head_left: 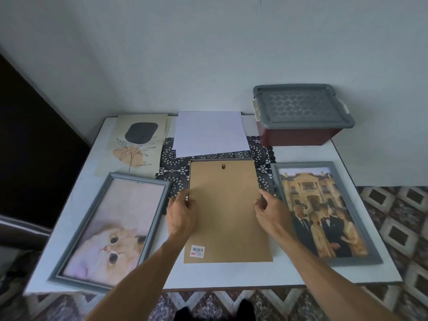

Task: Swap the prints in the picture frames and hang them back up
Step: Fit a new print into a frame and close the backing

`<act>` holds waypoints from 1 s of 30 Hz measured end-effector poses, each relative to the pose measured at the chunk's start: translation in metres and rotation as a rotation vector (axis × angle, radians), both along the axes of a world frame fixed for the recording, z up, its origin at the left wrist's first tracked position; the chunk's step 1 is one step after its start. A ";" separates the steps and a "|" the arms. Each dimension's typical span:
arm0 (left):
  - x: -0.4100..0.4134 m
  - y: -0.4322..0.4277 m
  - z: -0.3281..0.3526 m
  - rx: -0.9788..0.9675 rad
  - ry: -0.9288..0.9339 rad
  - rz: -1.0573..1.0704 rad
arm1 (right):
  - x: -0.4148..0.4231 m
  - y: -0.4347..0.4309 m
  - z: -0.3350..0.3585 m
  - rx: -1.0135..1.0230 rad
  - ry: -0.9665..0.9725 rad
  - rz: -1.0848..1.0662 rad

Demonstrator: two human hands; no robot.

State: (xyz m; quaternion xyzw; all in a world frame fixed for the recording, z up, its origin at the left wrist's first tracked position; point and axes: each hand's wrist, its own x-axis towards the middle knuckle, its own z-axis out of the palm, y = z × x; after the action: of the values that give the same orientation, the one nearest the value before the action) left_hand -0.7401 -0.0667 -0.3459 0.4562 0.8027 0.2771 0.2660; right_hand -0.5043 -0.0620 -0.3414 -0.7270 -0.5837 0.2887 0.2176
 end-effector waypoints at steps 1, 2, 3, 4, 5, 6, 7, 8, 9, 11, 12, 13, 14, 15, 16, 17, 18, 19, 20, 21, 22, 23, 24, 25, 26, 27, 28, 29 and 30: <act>0.000 0.000 0.001 -0.011 0.011 -0.015 | -0.002 0.000 0.001 -0.001 -0.011 -0.002; -0.001 0.001 0.002 -0.022 0.029 -0.029 | -0.003 0.000 0.002 0.000 -0.017 -0.002; -0.001 0.001 0.003 -0.031 0.049 -0.042 | -0.005 -0.001 0.003 0.003 -0.027 -0.005; -0.001 0.002 0.005 -0.042 0.065 -0.053 | -0.006 -0.001 0.003 0.009 -0.043 -0.007; -0.001 0.002 0.005 -0.055 0.077 -0.062 | -0.007 -0.001 0.004 0.013 -0.059 -0.010; -0.001 0.002 0.006 -0.070 0.087 -0.071 | -0.009 -0.002 0.005 0.015 -0.074 -0.014; -0.001 0.002 0.006 -0.082 0.101 -0.079 | -0.011 -0.002 0.007 0.008 -0.089 -0.022; -0.002 0.003 0.006 -0.091 0.120 -0.088 | -0.013 -0.001 0.008 -0.006 -0.106 -0.031; -0.003 0.005 0.006 -0.095 0.148 -0.096 | -0.015 0.001 0.008 -0.016 -0.123 -0.043; -0.007 0.009 0.007 -0.102 0.195 -0.109 | -0.016 0.005 0.004 -0.028 -0.163 -0.063; -0.007 0.010 0.007 -0.105 0.204 -0.117 | -0.016 0.008 -0.001 -0.042 -0.179 -0.071; -0.008 0.012 0.007 -0.102 0.202 -0.123 | -0.015 0.010 -0.005 -0.058 -0.183 -0.074; -0.008 0.013 0.007 -0.099 0.194 -0.124 | -0.015 0.011 -0.009 -0.060 -0.183 -0.072; -0.008 0.014 0.006 -0.095 0.185 -0.119 | -0.015 0.011 -0.009 -0.053 -0.185 -0.070; -0.008 0.015 0.006 -0.097 0.175 -0.110 | -0.016 0.011 -0.007 -0.037 -0.187 -0.071; -0.008 0.016 0.006 -0.101 0.165 -0.094 | -0.017 0.011 -0.004 -0.016 -0.187 -0.073; -0.009 0.017 0.007 -0.113 0.153 -0.078 | -0.017 0.013 -0.003 0.001 -0.183 -0.075; -0.010 0.019 0.007 -0.125 0.143 -0.067 | -0.017 0.015 -0.002 0.007 -0.171 -0.078; -0.011 0.021 0.007 -0.142 0.134 -0.068 | -0.015 0.018 -0.003 -0.002 -0.144 -0.084; -0.012 0.022 0.006 -0.159 0.125 -0.073 | -0.013 0.021 -0.005 -0.022 -0.099 -0.095; -0.013 0.024 0.005 -0.178 0.109 -0.073 | -0.011 0.025 -0.005 -0.045 -0.040 -0.113; -0.014 0.025 0.002 -0.191 0.088 -0.068 | -0.009 0.028 -0.005 -0.072 0.023 -0.132; -0.014 0.026 0.000 -0.196 0.068 -0.063 | -0.008 0.030 -0.003 -0.093 0.076 -0.144; -0.013 0.027 -0.002 -0.194 0.055 -0.061 | -0.008 0.031 0.000 -0.109 0.111 -0.147; -0.012 0.027 -0.002 -0.190 0.044 -0.062 | -0.008 0.032 0.001 -0.125 0.139 -0.151; -0.010 0.028 -0.001 -0.184 0.032 -0.067 | -0.009 0.033 0.004 -0.149 0.171 -0.169; -0.009 0.029 -0.001 -0.177 0.014 -0.074 | -0.010 0.035 0.008 -0.177 0.215 -0.199; -0.009 0.029 -0.001 -0.170 -0.005 -0.081 | -0.009 0.037 0.009 -0.197 0.263 -0.233; -0.009 0.029 0.000 -0.165 -0.020 -0.086 | -0.008 0.039 0.010 -0.215 0.304 -0.259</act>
State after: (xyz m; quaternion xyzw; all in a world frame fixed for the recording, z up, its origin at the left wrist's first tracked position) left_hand -0.7489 -0.0378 -0.3464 0.4642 0.7997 0.2029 0.3222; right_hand -0.5119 -0.0232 -0.3311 -0.7629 -0.4118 0.4254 0.2596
